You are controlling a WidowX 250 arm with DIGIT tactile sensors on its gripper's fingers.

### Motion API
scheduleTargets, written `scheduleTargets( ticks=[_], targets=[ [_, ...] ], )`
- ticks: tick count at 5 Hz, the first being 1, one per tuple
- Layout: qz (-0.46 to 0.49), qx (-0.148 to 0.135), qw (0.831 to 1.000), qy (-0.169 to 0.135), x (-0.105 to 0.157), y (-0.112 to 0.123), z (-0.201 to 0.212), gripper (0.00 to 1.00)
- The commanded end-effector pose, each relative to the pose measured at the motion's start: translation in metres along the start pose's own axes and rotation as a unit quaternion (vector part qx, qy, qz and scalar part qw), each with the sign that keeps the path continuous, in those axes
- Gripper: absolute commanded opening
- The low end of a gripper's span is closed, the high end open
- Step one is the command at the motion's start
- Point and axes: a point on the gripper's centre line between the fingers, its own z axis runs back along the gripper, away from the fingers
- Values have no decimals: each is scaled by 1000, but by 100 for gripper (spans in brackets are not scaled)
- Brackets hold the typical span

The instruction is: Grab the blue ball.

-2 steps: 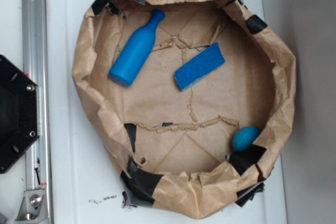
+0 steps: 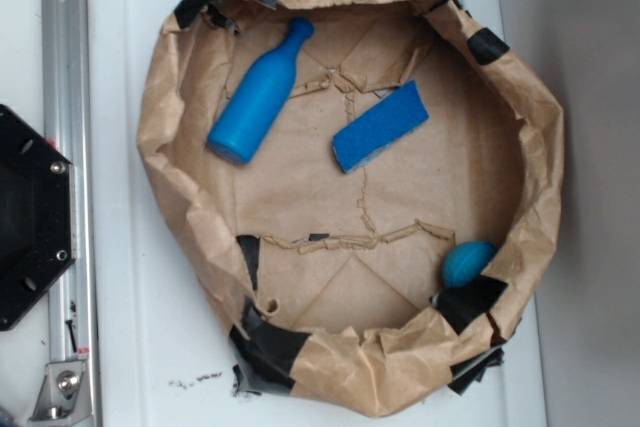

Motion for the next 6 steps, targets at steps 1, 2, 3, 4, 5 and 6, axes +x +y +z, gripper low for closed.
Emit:
scheduleTargets(
  ticks=[1,2,3,4,5,6],
  targets=[
    [-7,-111,988,-107,105,40,-92,100],
    [-71,-96,981,-153,158,41,-121,100],
    [-140,-105,969,-177,185,19,-131,100],
    [-238,-88,953,-167,186,-19,-159,100],
    [-289,-73,942,-154,179,-48,-177,100],
    [-307,-78,931,-179,191,-68,-172,100]
  ],
)
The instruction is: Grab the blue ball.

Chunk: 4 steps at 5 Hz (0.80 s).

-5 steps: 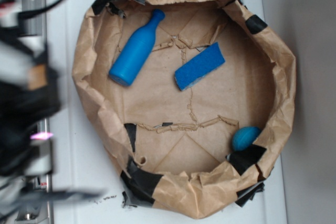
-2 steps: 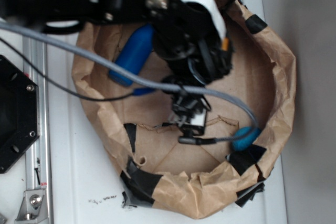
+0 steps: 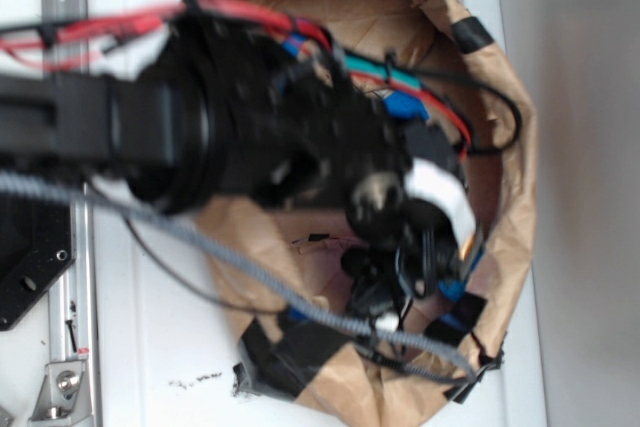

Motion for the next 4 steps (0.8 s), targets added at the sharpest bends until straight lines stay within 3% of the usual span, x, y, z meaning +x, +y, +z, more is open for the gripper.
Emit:
scheduleTargets(
  ticks=[1,2,3,4],
  targets=[
    [-53,12,998,-39,51,-32,-10,9],
    [-37,26,999,-10,36,-25,-28,0],
    [-6,25,1000,15,19,-21,-12,0],
    [32,36,999,-4,5,-11,42,0]
  ],
)
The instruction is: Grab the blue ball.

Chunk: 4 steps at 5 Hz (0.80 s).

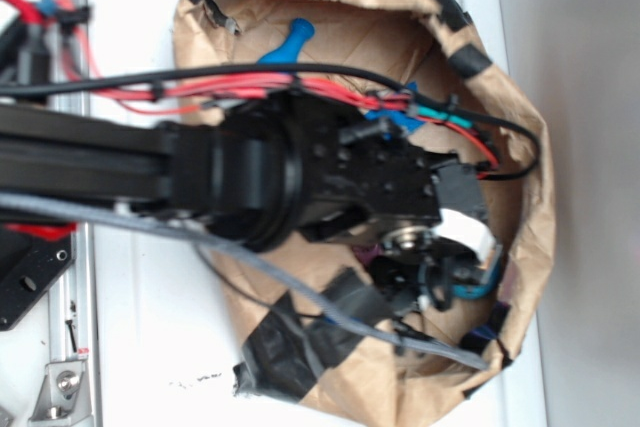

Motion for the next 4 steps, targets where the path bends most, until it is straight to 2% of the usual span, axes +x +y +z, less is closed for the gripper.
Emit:
scheduleTargets(
  ticks=[1,2,3,4],
  targets=[
    [41,38,996,-66,-13,2,110,0],
    [72,32,995,-64,-19,8,134,0],
    [81,-6,994,-73,-17,14,125,100],
    [-49,-15,998,-48,-10,15,82,100]
  ],
)
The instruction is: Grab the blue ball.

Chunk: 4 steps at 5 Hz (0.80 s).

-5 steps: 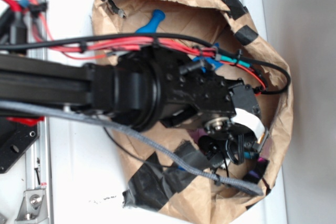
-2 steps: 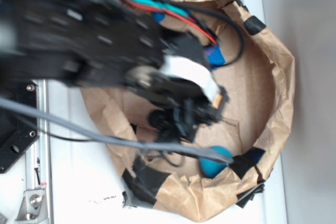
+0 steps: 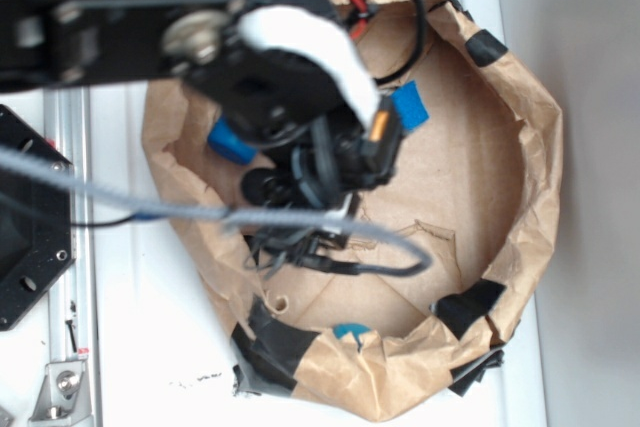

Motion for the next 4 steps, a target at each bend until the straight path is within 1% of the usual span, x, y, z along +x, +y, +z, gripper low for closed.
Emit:
scheduleTargets(
  ticks=[1,2,3,4],
  targets=[
    [-40,-41,998,29,21,7,-56,100],
    [79,14,995,67,21,-1,-40,100],
    [207,43,969,130,22,-9,-23,100],
    [362,-15,909,205,31,-6,-37,100]
  ],
)
